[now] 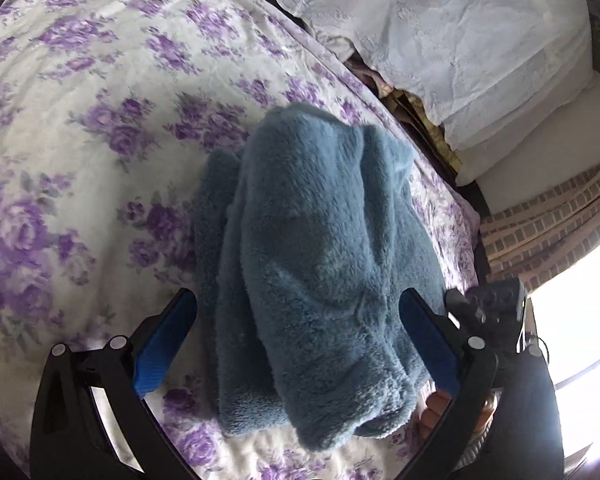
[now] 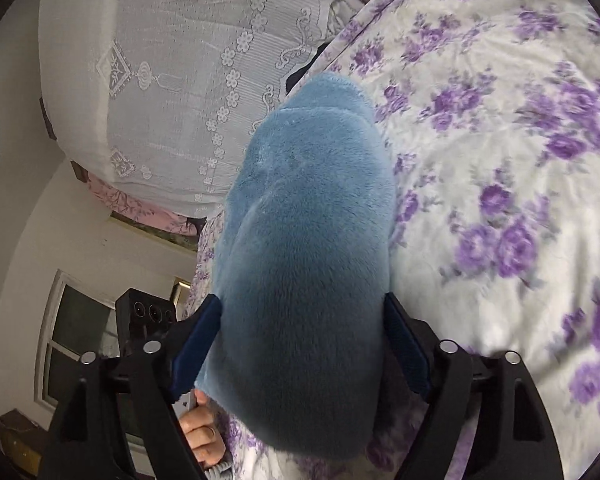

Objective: Fold small clothes
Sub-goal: 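Grasp the folded blue jacket bundle with the left tool while the right tool grasps beside it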

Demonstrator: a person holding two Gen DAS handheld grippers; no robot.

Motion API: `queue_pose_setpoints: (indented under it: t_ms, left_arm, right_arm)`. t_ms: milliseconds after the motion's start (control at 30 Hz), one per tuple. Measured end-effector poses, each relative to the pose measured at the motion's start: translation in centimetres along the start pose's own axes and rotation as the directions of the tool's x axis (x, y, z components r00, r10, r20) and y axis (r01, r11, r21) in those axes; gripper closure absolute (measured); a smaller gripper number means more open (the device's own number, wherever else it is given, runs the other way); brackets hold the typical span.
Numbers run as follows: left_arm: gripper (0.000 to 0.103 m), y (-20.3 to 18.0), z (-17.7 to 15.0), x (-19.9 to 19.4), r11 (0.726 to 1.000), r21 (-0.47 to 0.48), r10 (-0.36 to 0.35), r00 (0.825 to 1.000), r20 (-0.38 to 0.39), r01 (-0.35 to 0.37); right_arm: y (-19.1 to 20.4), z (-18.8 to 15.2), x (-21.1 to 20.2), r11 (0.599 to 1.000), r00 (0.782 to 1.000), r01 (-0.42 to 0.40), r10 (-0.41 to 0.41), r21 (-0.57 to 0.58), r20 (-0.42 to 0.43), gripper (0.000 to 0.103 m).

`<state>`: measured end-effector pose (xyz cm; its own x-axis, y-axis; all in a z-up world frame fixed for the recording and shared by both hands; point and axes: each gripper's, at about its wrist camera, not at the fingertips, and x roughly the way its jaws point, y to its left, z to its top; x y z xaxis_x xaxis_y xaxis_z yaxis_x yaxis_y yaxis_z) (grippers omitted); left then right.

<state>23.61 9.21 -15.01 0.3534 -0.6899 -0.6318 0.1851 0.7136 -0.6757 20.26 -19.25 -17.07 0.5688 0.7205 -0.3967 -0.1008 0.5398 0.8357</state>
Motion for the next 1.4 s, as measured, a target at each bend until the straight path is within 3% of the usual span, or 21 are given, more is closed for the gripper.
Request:
queue_pose_setpoints:
  t_ms: [67, 167, 267, 467, 633, 900, 1033, 1067, 1133, 1200, 1300, 1400]
  left_arm:
    - [0.004, -0.2, -0.2, 1.7, 0.999, 0.019, 0.030, 0.998, -0.046, -0.029]
    - [0.004, -1.1, -0.4, 2.4, 0.996, 0.065, 0.069, 0.997, -0.021, -0.067]
    - [0.004, -0.8, -0.1, 2.5, 0.998, 0.050, 0.049, 0.999, -0.002, -0.049]
    - [0.005, -1.3, -0.4, 2.5, 0.995, 0.067, 0.075, 0.996, 0.046, -0.078]
    - [0.030, -3.2, -1.4, 1.8, 0.985, 0.126, 0.106, 0.990, 0.098, -0.118]
    - [0.040, -4.4, -3.1, 0.4, 0.980, 0.144, 0.114, 0.984, 0.137, -0.134]
    - [0.036, -3.2, -4.0, -0.1, 0.990, 0.095, 0.094, 0.989, 0.114, -0.105]
    - [0.032, -2.8, -4.0, -0.1, 0.992, 0.074, 0.089, 0.990, 0.109, -0.098]
    - [0.012, -1.2, -3.8, 0.5, 0.995, 0.009, 0.095, 0.991, 0.091, -0.097]
    - [0.010, -0.3, -3.5, 0.9, 0.999, -0.019, 0.052, 0.996, 0.075, -0.050]
    - [0.010, -0.6, -3.3, 1.2, 0.998, 0.014, 0.063, 0.995, 0.080, -0.065]
    - [0.039, -1.7, -3.2, 1.1, 0.998, 0.059, 0.010, 0.996, 0.084, -0.015]
  right_arm:
    - [0.4, 0.4, 1.0, 1.000, 1.000, 0.008, -0.009, -0.020, -0.014, 0.014]
    - [1.1, 0.7, 2.6, 0.995, 0.998, 0.056, -0.060, -0.088, -0.035, 0.013]
    - [1.6, 0.6, 3.3, 0.986, 0.996, 0.078, -0.082, -0.146, -0.019, 0.014]
    - [1.6, -0.1, 2.9, 0.974, 0.996, 0.094, -0.091, -0.206, 0.027, 0.030]
    - [2.1, -0.2, 2.8, 0.958, 0.992, 0.128, -0.120, -0.257, 0.047, 0.033]
    - [2.9, -1.0, 1.9, 0.942, 0.993, 0.118, -0.104, -0.313, 0.062, 0.036]
    - [2.9, -1.7, 1.4, 0.939, 0.994, 0.111, -0.103, -0.324, 0.044, 0.036]
    - [2.9, -1.9, 1.4, 0.938, 0.993, 0.115, -0.107, -0.328, 0.043, 0.036]
    - [2.9, -1.8, 1.6, 0.939, 0.993, 0.119, -0.113, -0.323, 0.037, 0.036]
    - [2.6, -1.5, 1.8, 0.947, 0.994, 0.113, -0.109, -0.301, 0.028, 0.036]
    - [2.1, -1.3, 1.8, 0.955, 0.995, 0.103, -0.102, -0.277, 0.019, 0.036]
    - [2.2, -1.5, 1.7, 0.955, 0.994, 0.109, -0.106, -0.277, 0.024, 0.036]
